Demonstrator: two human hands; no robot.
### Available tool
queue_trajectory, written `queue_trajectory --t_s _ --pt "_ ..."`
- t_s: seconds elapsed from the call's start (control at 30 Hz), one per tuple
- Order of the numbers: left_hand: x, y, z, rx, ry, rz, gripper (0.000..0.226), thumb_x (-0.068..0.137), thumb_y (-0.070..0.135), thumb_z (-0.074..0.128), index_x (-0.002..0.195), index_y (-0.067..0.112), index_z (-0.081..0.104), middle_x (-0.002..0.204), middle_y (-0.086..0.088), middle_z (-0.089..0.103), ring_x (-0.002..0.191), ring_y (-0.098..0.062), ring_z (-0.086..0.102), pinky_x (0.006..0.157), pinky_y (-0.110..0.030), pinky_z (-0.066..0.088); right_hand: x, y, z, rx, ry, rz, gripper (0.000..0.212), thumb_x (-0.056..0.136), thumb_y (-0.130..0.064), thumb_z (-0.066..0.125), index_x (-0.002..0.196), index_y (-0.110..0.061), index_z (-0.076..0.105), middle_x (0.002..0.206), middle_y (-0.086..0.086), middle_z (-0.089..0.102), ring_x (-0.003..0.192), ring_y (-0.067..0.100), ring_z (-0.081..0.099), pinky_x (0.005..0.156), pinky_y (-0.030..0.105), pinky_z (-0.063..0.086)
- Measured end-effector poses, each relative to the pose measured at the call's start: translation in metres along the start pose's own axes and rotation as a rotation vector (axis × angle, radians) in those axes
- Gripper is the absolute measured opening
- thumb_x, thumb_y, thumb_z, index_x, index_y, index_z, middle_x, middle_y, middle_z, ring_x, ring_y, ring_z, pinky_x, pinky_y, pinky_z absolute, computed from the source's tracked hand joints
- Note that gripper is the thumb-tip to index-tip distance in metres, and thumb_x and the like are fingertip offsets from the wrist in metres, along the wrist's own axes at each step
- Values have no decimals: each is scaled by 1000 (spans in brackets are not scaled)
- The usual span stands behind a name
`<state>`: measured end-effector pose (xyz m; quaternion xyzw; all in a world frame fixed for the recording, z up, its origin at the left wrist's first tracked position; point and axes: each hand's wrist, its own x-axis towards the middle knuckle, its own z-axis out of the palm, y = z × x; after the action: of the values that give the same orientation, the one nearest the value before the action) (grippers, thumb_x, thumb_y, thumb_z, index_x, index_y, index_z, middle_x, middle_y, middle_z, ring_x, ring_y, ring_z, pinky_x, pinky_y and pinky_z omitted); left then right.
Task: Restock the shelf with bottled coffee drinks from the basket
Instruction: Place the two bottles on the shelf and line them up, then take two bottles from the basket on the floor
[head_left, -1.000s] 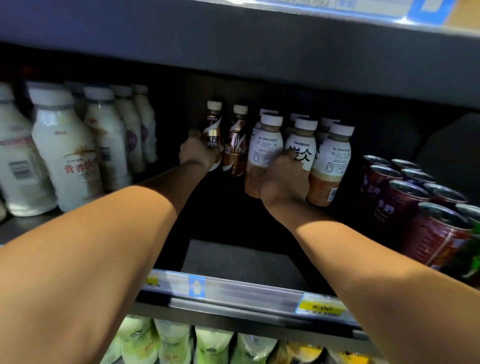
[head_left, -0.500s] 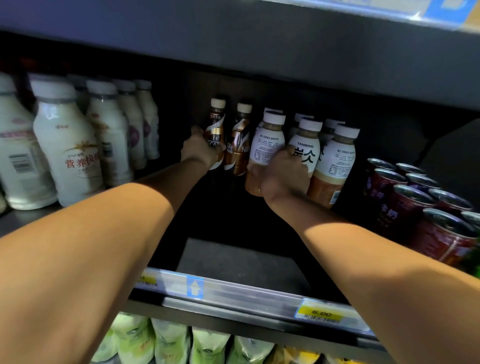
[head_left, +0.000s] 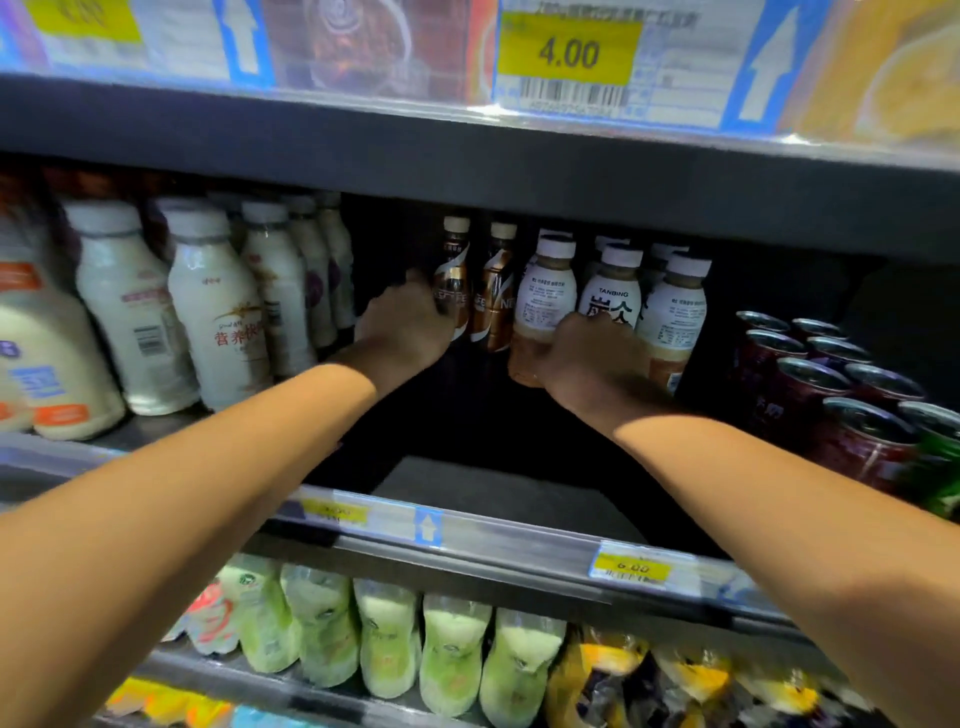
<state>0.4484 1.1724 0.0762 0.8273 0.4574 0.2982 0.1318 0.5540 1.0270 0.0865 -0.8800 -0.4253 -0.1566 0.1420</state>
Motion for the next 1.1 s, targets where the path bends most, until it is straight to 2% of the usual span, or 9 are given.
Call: queue_trajectory --t_s 0.1,0.2,0.33,0.47,0.63,0.83,0.93,1.03,1.1 --pt "-63 23 -33 275 -51 109 46 102 44 31 120 14 62 119 -18 65 109 -40 60 79 -39 42 -31 9 -33 -104 -33 -21 38 96 -43 46 108 -12 66 111 11 67 104 33 62 73 33 40" --pt "-130 52 -58 505 -92 395 39 105 31 29 128 15 55 117 -16 61 105 -40 59 83 -44 45 -85 32 -66 -173 -28 -72 32 100 -38 43 108 -15 65 113 10 66 107 32 60 73 34 38" --pt "-200 91 -67 423 20 641 36 103 43 22 81 23 44 80 -3 62 76 -29 63 56 -33 34 -170 78 -104 -153 33 -117 41 100 -48 33 102 -22 64 103 2 62 102 26 56 64 33 35" --pt "-259 151 -44 309 40 885 32 94 41 29 69 21 34 56 0 50 50 -26 54 48 -28 19 -245 139 -140 -139 72 47 42 97 -49 29 90 -23 62 92 -4 62 87 21 55 61 32 34" --pt "-339 255 -13 157 -18 1112 30 88 39 42 68 18 54 59 -5 56 54 -30 57 50 -28 18 -326 229 -170 -210 8 319 45 97 -52 21 67 -22 36 68 -5 39 74 22 46 60 35 33" --pt "-436 375 56 20 -265 1301 34 82 37 61 72 20 34 59 1 53 53 -24 56 49 -28 18 -413 358 -184 -338 -4 635 41 97 -49 26 75 -21 44 76 -1 52 88 27 61 60 33 30" --pt "-486 438 110 43 -436 1379 23 100 39 43 89 20 36 91 -1 60 80 -25 58 59 -32 29 -455 430 -183 -382 -67 796 37 99 -48 30 77 -23 46 97 4 68 95 30 63 64 34 33" --pt "-532 496 167 64 -556 1444 24 103 38 36 102 16 46 101 -5 61 81 -27 51 62 -33 31 -496 501 -181 -387 -151 963 41 98 -46 34 82 -18 58 102 11 69 97 34 64 68 35 42" --pt "-562 530 210 113 -653 1462 31 103 40 36 112 13 50 103 -7 61 84 -28 54 64 -33 34 -523 545 -174 -395 -208 1061 42 99 -45 34 92 -16 64 105 11 69 98 34 64 67 34 37"
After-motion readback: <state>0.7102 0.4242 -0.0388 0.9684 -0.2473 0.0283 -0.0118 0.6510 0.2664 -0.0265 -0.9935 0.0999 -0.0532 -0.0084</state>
